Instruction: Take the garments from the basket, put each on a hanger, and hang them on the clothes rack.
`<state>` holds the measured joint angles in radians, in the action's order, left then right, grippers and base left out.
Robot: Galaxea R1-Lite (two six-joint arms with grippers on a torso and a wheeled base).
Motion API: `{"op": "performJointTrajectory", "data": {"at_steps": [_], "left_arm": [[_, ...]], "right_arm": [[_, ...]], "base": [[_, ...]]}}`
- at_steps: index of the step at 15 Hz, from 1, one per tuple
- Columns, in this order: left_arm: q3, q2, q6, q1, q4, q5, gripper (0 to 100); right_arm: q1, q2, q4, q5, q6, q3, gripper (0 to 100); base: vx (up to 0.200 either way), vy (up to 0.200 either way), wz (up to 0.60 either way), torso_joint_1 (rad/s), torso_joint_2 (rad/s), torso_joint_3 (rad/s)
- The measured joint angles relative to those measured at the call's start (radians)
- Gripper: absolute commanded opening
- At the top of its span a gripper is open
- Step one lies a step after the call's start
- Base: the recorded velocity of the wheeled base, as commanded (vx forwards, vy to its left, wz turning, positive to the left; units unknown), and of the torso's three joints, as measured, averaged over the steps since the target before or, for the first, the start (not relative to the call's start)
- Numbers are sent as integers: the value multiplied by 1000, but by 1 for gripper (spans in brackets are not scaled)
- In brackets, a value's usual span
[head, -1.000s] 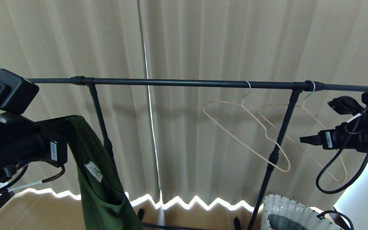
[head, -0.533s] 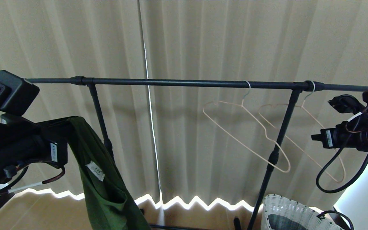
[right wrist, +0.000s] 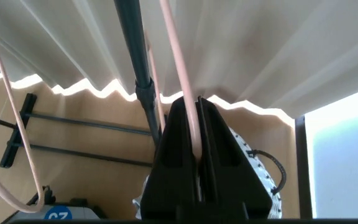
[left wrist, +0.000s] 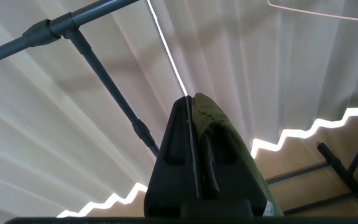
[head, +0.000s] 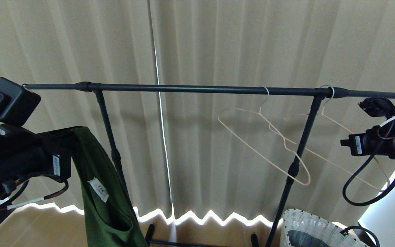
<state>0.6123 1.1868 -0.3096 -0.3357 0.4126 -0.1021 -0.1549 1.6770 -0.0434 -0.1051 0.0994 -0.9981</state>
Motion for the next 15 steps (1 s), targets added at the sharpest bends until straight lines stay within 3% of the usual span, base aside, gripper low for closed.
{"op": "performJointTrajectory", "data": {"at_steps": [9, 15], "left_arm": [[-8, -20, -4, 1, 0, 0, 0], [-9, -24, -9, 1, 0, -1, 0]], "right_arm": [[-1, -59, -54, 2, 2, 9, 0], [-20, -163, -51, 7, 5, 93, 0]], "base": [[0, 0, 0, 0, 0, 0], [0, 0, 0, 0, 0, 0]]}}
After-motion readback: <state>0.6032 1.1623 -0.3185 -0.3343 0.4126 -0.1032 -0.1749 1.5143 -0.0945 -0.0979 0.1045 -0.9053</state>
